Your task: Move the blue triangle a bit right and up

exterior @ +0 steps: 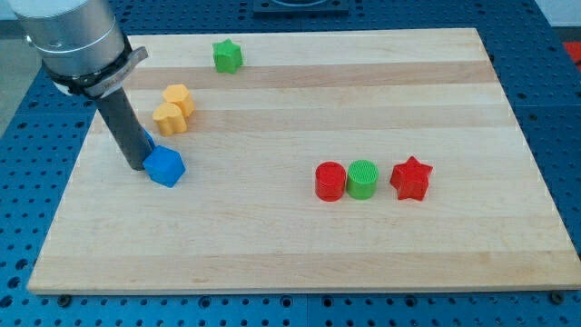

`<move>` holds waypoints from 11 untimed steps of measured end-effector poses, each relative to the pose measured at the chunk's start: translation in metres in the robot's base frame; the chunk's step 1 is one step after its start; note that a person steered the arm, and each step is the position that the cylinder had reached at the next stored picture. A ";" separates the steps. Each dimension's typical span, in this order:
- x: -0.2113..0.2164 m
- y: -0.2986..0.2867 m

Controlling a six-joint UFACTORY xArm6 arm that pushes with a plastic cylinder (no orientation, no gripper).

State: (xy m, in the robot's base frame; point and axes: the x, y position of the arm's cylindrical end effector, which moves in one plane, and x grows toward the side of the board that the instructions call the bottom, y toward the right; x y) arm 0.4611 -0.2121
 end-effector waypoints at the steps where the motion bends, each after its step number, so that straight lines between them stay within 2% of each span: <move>1: 0.005 -0.014; 4: -0.011 -0.052; 11: -0.024 -0.017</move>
